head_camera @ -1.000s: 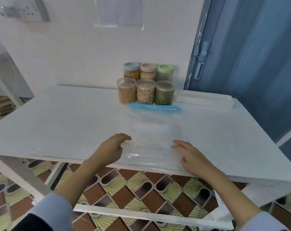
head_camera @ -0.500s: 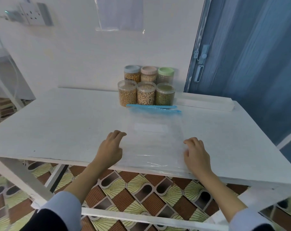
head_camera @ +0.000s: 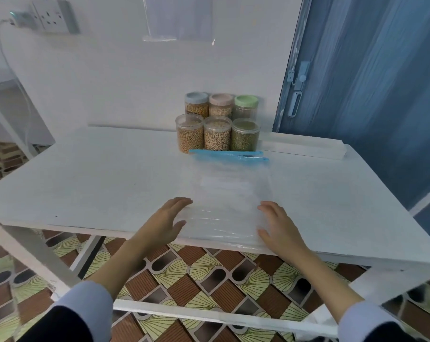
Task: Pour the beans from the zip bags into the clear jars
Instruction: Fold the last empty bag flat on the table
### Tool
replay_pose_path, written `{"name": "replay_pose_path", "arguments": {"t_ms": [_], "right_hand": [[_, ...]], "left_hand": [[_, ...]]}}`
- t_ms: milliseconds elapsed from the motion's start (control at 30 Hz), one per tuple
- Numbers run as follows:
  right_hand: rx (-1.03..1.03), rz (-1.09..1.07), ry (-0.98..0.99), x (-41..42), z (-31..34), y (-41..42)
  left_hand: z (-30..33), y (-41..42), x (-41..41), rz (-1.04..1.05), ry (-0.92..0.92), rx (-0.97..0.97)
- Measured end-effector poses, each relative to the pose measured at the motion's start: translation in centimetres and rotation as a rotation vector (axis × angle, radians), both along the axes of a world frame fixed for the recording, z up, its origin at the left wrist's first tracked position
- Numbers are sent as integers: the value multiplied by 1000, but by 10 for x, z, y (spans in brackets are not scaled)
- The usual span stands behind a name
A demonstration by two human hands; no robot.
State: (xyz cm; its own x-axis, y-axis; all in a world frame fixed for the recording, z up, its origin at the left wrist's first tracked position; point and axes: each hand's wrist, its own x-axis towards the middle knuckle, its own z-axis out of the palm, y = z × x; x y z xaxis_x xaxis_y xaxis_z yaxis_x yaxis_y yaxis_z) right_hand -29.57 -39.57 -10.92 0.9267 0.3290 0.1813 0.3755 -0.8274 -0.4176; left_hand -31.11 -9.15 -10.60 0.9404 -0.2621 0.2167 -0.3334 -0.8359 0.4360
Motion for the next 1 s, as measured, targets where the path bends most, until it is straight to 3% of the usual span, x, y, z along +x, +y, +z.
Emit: {"name": "replay_pose_path", "arguments": {"t_ms": [433, 1000], "right_hand": [[-42, -155, -77, 6, -6, 2], [-117, -145, -278, 15, -13, -3]], "left_hand": [[-11, 4, 6, 133, -112, -63], [-6, 15, 15, 113, -240, 131]]}}
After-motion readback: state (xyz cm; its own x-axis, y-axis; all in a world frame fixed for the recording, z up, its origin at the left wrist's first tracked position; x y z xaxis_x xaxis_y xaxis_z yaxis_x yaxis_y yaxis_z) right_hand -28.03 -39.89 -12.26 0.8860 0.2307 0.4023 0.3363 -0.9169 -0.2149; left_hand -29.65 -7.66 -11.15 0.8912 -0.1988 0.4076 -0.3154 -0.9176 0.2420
